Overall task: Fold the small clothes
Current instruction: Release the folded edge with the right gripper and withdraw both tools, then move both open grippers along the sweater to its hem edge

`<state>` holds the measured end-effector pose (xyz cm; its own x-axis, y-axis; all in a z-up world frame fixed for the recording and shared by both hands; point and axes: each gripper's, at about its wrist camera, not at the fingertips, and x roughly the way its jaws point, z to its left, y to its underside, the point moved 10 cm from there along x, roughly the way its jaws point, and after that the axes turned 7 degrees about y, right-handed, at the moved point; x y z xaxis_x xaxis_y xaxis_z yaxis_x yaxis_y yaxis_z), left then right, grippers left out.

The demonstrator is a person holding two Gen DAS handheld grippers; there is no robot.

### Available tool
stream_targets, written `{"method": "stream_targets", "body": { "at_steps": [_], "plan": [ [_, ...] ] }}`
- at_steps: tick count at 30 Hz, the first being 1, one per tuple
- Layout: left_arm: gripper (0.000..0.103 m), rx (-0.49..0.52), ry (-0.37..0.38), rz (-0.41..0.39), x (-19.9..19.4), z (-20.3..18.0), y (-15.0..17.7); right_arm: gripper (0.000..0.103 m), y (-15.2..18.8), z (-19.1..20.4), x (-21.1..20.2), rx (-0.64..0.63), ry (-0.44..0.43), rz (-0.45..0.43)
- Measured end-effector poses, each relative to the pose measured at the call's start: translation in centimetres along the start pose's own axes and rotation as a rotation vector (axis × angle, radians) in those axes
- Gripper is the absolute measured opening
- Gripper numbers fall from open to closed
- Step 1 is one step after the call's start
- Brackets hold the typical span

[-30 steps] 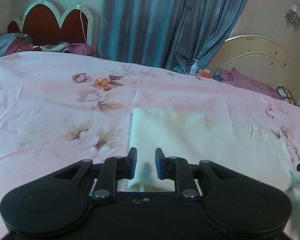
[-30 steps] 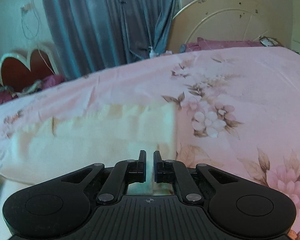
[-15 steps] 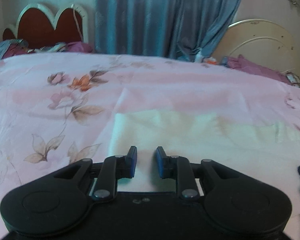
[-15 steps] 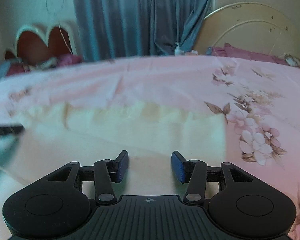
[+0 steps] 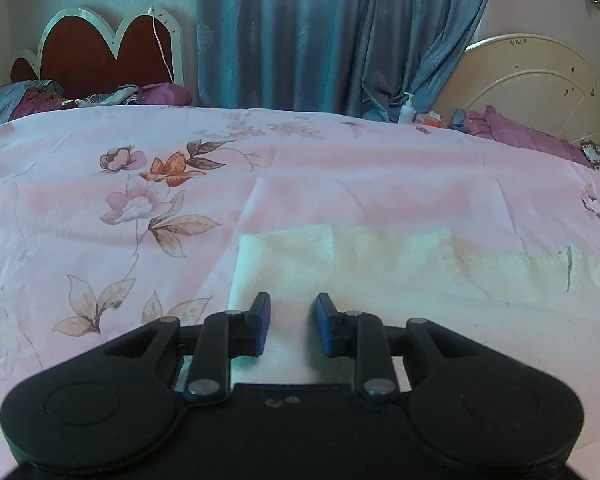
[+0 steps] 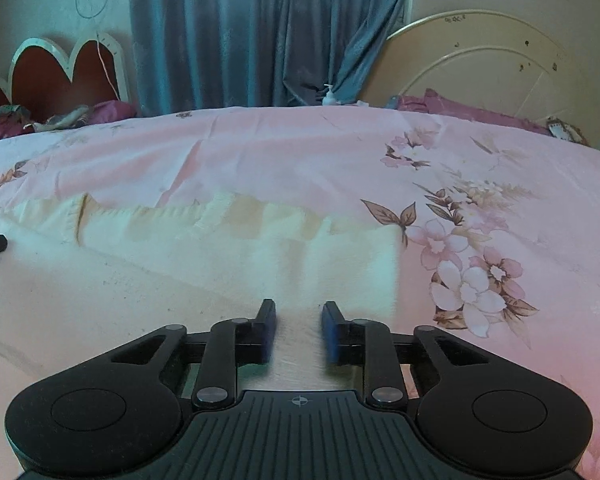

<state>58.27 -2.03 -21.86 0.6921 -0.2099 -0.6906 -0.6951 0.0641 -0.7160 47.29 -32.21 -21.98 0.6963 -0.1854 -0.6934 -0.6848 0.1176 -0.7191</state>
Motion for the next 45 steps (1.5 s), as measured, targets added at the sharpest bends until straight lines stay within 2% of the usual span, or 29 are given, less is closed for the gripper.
{"method": "stream_targets", "body": {
  "at_steps": [5,9,13,21,26,29,32,35,45],
  "plan": [
    [0.026,-0.003,-0.006,0.007,-0.3,-0.1,0.1,0.015,0.1,-0.2,-0.5,0.016,-0.003,0.0],
    [0.027,-0.006,-0.011,0.01,-0.7,-0.2,0.1,0.015,-0.5,-0.9,-1.1,0.056,0.02,-0.023],
    [0.029,-0.001,-0.003,0.005,-1.5,-0.4,0.2,0.017,-0.5,-1.3,-2.1,0.102,-0.022,-0.017],
    [0.034,0.019,0.033,0.001,-3.8,-2.1,1.5,0.018,-0.2,0.5,-4.7,0.062,-0.071,-0.04],
    [0.041,0.044,0.07,0.011,-5.5,-3.5,3.9,0.019,1.6,2.1,-5.7,0.02,-0.115,-0.021],
    [0.043,0.099,0.05,0.022,-5.2,-3.8,5.3,0.019,3.7,2.1,-4.8,-0.026,-0.081,0.02],
    [0.044,0.113,0.043,0.017,-5.1,-3.7,5.4,0.019,4.0,1.2,-4.2,-0.036,-0.048,0.005],
    [0.045,0.09,0.041,0.025,-5.1,-3.5,5.4,0.019,3.9,0.3,-4.4,0.012,-0.047,0.02],
    [0.046,0.118,-0.028,0.049,-5.3,-4.2,5.4,0.021,4.2,0.6,-4.3,-0.03,-0.071,0.027]
  ]
}}
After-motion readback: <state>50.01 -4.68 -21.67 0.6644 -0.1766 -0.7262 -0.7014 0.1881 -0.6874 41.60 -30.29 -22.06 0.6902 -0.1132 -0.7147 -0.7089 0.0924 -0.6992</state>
